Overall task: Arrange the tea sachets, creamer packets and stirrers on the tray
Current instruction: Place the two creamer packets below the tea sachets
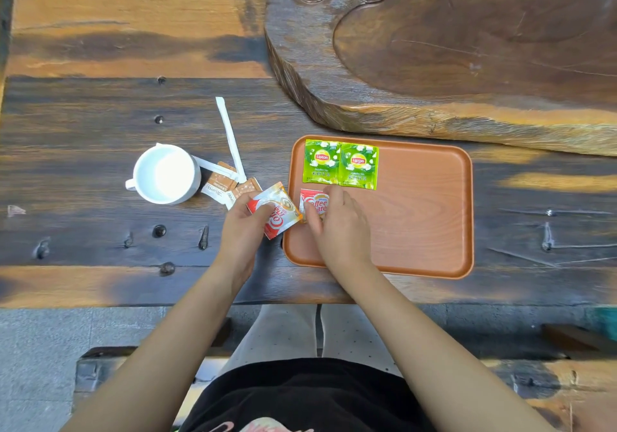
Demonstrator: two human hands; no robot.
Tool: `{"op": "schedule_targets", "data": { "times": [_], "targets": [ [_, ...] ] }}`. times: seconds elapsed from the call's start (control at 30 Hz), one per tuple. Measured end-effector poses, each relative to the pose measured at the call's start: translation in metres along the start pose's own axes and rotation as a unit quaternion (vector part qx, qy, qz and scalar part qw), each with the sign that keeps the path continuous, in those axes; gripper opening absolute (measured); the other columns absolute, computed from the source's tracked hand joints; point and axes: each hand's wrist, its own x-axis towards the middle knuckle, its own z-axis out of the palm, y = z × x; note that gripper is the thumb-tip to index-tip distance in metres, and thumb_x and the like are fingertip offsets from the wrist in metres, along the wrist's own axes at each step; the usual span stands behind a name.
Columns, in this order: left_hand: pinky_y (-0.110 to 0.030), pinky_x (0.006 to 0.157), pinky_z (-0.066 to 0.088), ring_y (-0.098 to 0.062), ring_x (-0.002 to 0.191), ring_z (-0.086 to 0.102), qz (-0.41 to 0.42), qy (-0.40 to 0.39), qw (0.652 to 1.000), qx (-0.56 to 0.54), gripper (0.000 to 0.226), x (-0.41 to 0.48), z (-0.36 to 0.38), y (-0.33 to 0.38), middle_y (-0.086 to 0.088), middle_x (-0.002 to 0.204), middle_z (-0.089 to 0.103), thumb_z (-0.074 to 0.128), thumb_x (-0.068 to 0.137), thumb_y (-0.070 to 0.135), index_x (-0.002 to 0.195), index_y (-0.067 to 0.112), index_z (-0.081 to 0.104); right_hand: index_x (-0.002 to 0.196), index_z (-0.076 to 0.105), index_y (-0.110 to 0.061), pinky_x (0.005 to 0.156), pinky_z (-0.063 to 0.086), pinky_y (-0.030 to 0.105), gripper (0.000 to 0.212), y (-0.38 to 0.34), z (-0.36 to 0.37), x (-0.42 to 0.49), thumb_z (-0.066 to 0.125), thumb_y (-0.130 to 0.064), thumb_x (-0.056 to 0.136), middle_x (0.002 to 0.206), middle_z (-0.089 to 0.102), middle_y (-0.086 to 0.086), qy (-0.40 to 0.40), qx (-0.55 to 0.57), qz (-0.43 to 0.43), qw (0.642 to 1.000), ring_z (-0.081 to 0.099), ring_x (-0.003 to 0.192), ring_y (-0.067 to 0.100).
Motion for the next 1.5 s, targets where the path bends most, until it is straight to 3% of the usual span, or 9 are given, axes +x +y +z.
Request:
{"op": "schedule_targets", "data": {
  "times": [0.17, 0.33, 0.47, 0.6, 0.7, 0.77, 0.83, 0.97, 1.5],
  "targets": [
    [-0.028, 0.073, 0.048, -0.015, 0.073, 0.059, 0.021, -0.093, 0.995, 0.017, 0.019, -0.010, 0.019, 0.002, -0.006, 0.084, 0.063, 0.050, 0.089, 0.000, 0.086, 0.017, 0.060, 0.100, 0.061, -0.011, 0.070, 0.048, 0.032, 0.017, 0.001, -0.025, -0.008, 0.062, -0.022, 0.087, 0.089, 0.069, 0.008, -0.129, 0.289, 0.085, 0.945, 0.063, 0.072, 0.017],
    [-0.012, 0.069, 0.051, -0.003, 0.074, 0.061, 0.110, -0.088, 0.983, 0.115, 0.016, -0.011, 0.037, -0.009, 0.004, 0.086, 0.065, 0.054, 0.089, 0.005, 0.098, 0.015, 0.061, 0.090, 0.059, -0.010, 0.048, 0.042, 0.017, 0.003, 0.038, -0.038, -0.010, 0.059, -0.008, 0.088, 0.061, 0.058, 0.006, -0.073, 0.428, 0.236, 0.869, 0.049, 0.041, -0.001],
    [-0.019, 0.087, 0.037, -0.025, 0.096, 0.060, 0.311, -0.028, 0.864, 0.394, 0.029, 0.004, 0.040, -0.030, -0.012, 0.104, 0.068, 0.059, 0.079, -0.001, 0.107, 0.006, 0.066, 0.079, 0.053, -0.017, 0.044, 0.046, 0.016, 0.015, 0.063, -0.042, -0.011, 0.059, -0.007, 0.088, 0.066, 0.060, 0.003, -0.032, 0.401, 0.281, 0.871, 0.053, 0.038, -0.002],
    [-0.021, 0.087, 0.031, -0.026, 0.099, 0.053, 0.374, -0.030, 0.798, 0.471, 0.029, 0.012, 0.046, -0.047, -0.014, 0.101, 0.067, 0.062, 0.073, 0.000, 0.101, 0.006, 0.067, 0.082, 0.048, -0.008, 0.051, 0.056, 0.024, 0.011, 0.063, -0.040, -0.010, 0.056, -0.008, 0.090, 0.067, 0.062, 0.009, -0.046, 0.444, 0.361, 0.819, 0.064, 0.041, 0.008],
    [-0.024, 0.086, 0.032, -0.026, 0.097, 0.052, 0.387, -0.021, 0.785, 0.483, 0.029, 0.016, 0.047, -0.051, -0.015, 0.100, 0.066, 0.063, 0.072, 0.002, 0.100, 0.006, 0.068, 0.082, 0.061, -0.007, 0.065, 0.059, 0.042, 0.023, 0.065, -0.046, -0.014, 0.052, -0.026, 0.091, 0.067, 0.069, 0.015, -0.150, 0.206, 0.330, 0.909, 0.070, 0.059, 0.028],
    [-0.025, 0.087, 0.033, -0.030, 0.096, 0.055, 0.389, -0.018, 0.782, 0.487, 0.028, 0.018, 0.046, -0.052, -0.016, 0.100, 0.065, 0.063, 0.073, 0.003, 0.100, 0.006, 0.068, 0.087, 0.064, -0.009, 0.069, 0.052, 0.037, 0.024, 0.067, -0.053, -0.019, 0.051, -0.029, 0.089, 0.083, 0.070, 0.016, -0.101, -0.023, 0.222, 0.970, 0.066, 0.080, 0.036],
    [-0.027, 0.088, 0.034, -0.032, 0.098, 0.055, 0.393, -0.018, 0.777, 0.491, 0.029, 0.018, 0.045, -0.054, -0.016, 0.103, 0.065, 0.062, 0.073, 0.002, 0.101, 0.006, 0.067, 0.095, 0.062, -0.009, 0.072, 0.045, 0.036, 0.015, 0.065, -0.056, -0.018, 0.055, -0.019, 0.086, 0.094, 0.067, 0.014, -0.025, -0.068, 0.082, 0.994, 0.059, 0.092, 0.035],
    [-0.028, 0.089, 0.034, -0.034, 0.098, 0.057, 0.393, -0.023, 0.772, 0.498, 0.028, 0.017, 0.045, -0.056, -0.015, 0.104, 0.065, 0.060, 0.075, 0.003, 0.102, 0.007, 0.067, 0.113, 0.063, -0.021, 0.087, 0.041, 0.040, 0.038, 0.074, -0.038, -0.003, 0.060, -0.006, 0.078, 0.114, 0.063, 0.003, -0.091, -0.105, -0.122, 0.983, 0.052, 0.108, 0.029],
    [-0.029, 0.088, 0.035, -0.036, 0.098, 0.057, 0.391, -0.024, 0.766, 0.510, 0.028, 0.018, 0.045, -0.061, -0.016, 0.105, 0.063, 0.060, 0.076, 0.006, 0.102, 0.007, 0.067, 0.124, 0.055, -0.011, 0.093, 0.040, 0.041, 0.046, 0.065, -0.012, -0.003, 0.065, -0.024, 0.082, 0.116, 0.055, 0.011, -0.053, -0.068, -0.044, 0.995, 0.048, 0.107, 0.031]
  ]
}}
